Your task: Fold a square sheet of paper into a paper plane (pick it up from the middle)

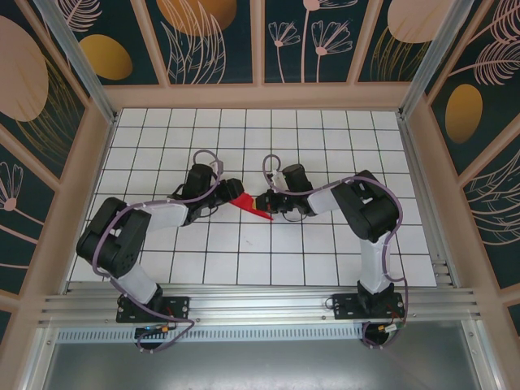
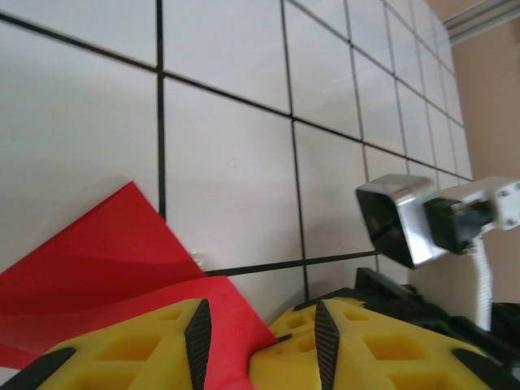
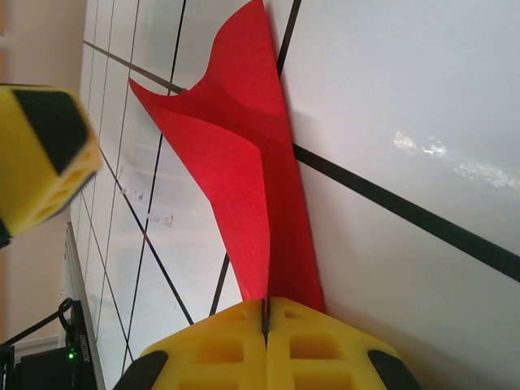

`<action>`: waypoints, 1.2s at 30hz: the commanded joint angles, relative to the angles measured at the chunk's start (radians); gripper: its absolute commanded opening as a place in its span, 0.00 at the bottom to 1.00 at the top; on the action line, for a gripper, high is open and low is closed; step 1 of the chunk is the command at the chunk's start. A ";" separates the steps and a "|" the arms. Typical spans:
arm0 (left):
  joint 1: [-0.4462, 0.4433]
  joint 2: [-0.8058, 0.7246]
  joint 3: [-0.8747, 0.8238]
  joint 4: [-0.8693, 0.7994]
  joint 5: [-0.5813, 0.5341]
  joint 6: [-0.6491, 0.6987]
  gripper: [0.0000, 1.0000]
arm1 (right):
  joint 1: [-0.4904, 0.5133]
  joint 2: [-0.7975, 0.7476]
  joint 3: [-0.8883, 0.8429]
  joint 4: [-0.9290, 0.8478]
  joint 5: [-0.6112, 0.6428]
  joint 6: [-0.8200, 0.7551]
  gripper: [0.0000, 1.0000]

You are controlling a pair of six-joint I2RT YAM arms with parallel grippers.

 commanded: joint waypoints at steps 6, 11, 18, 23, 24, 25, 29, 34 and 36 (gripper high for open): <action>-0.002 0.088 0.048 -0.073 0.020 0.032 0.38 | 0.008 0.129 0.014 -0.161 0.198 -0.079 0.00; -0.003 0.103 0.054 -0.119 -0.014 0.036 0.38 | 0.008 0.135 0.022 -0.170 0.201 -0.080 0.00; -0.002 0.115 0.065 -0.158 -0.074 0.035 0.38 | 0.009 0.139 0.025 -0.173 0.201 -0.081 0.00; -0.002 0.116 0.069 -0.174 -0.103 0.034 0.37 | 0.009 0.141 0.027 -0.175 0.199 -0.082 0.00; -0.002 0.113 0.069 -0.179 -0.108 0.032 0.37 | 0.009 0.142 0.028 -0.176 0.199 -0.083 0.00; -0.003 0.113 0.067 -0.180 -0.110 0.030 0.37 | 0.009 0.140 0.028 -0.177 0.198 -0.084 0.00; -0.003 0.115 0.064 -0.184 -0.115 0.024 0.37 | 0.008 0.145 0.031 -0.178 0.190 -0.088 0.00; -0.003 0.124 0.066 -0.198 -0.128 0.017 0.37 | 0.008 0.132 0.040 -0.178 0.158 -0.097 0.03; -0.002 0.128 0.066 -0.206 -0.132 0.014 0.37 | 0.006 0.106 0.056 -0.180 0.132 -0.103 0.06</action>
